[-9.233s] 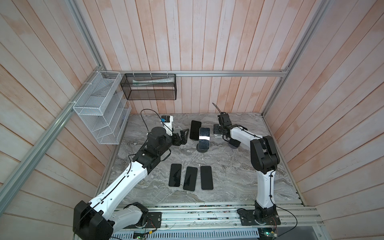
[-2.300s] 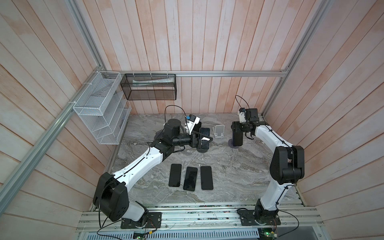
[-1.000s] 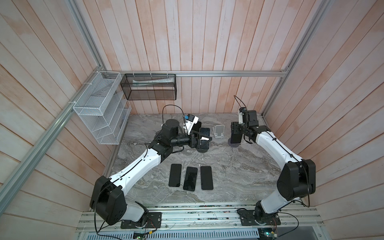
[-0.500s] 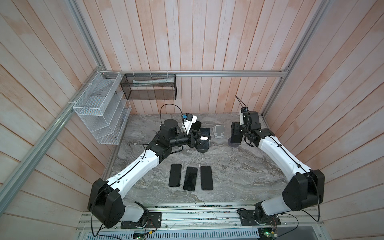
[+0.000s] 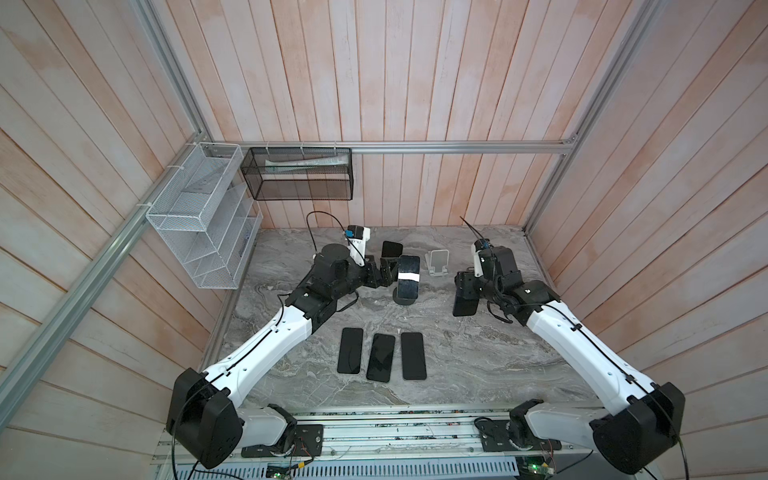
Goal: Remove the phone from the phone stand
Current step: 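Carry the blue-edged phone toward the robot with the right gripper, then lower the blue-edged phone flat beside the other flat phones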
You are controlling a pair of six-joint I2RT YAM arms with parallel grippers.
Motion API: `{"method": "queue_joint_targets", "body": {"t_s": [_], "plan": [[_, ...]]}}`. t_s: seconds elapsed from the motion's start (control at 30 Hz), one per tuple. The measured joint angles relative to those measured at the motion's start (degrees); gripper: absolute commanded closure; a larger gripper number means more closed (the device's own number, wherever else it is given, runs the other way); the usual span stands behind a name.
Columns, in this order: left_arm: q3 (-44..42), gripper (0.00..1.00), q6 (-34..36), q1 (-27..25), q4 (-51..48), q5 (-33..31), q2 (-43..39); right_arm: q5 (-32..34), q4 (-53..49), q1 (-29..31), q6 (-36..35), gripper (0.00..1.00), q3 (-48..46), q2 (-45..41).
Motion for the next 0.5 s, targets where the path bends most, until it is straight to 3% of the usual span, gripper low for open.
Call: {"method": "queue_joint_targets", "body": {"t_s": [0.2,0.5], "plan": [[0.0,0.0,1.1,0.9,-0.9,-8.2,-1.2,-1.0,-2.3,3.4,5.0,0.46,-7.6,-1.2],[0.0,0.0,1.2,0.9,-1.1,-9.2,-1.5,-6.9,-2.2,4.3,9.1,0.46,-15.0,-2.3]]}}
